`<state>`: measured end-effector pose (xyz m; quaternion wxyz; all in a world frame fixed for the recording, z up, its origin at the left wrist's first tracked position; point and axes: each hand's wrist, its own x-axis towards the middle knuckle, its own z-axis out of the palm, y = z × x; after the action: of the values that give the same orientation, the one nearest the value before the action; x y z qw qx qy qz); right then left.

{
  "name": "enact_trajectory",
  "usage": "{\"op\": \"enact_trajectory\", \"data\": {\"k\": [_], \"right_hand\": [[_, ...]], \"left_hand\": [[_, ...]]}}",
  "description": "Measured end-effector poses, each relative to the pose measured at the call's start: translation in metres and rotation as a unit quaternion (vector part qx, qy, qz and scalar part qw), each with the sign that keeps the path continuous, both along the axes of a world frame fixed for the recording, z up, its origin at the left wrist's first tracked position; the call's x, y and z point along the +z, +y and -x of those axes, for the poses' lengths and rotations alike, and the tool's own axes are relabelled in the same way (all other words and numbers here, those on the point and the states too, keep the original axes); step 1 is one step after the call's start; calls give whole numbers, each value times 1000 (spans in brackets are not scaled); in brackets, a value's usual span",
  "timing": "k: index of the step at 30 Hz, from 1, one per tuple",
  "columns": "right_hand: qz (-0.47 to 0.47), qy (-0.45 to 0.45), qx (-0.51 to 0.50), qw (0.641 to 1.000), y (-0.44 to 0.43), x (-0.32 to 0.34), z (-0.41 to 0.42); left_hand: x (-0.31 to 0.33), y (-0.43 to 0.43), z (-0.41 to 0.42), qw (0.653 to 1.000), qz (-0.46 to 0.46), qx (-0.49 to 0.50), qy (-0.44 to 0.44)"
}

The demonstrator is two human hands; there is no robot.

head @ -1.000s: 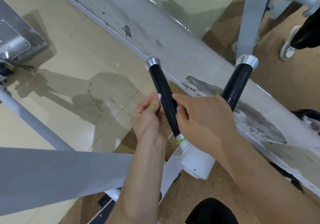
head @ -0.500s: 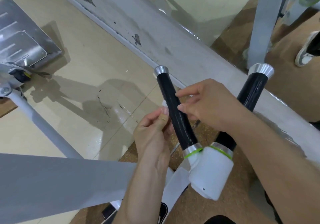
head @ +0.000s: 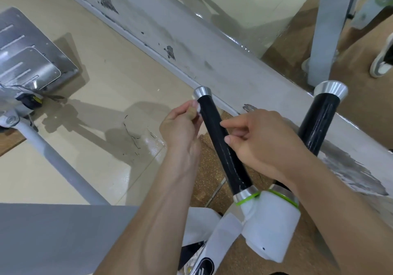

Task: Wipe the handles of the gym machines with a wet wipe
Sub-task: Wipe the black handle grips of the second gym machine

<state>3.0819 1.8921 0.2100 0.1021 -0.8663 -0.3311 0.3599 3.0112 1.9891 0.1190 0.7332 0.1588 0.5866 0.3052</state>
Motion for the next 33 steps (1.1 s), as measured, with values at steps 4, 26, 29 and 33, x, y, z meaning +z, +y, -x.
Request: {"op": "enact_trajectory", "data": {"k": [4,26,29,33], "right_hand": [[-2,-8,6,1000,-1,0,1],[-221,-3,-61,973,-8,-1,3],[-333,255,-272,866,-20,29,2],[-391,319,-238,830,-59,55,16]], "left_hand": [[-18,17,-12,997,52,44,-40],[93,-14,30,985,-79,-116,-100],[115,-34,36,971,-167,-165,-37],[147,-77,40,933,-281,-226,9]]}}
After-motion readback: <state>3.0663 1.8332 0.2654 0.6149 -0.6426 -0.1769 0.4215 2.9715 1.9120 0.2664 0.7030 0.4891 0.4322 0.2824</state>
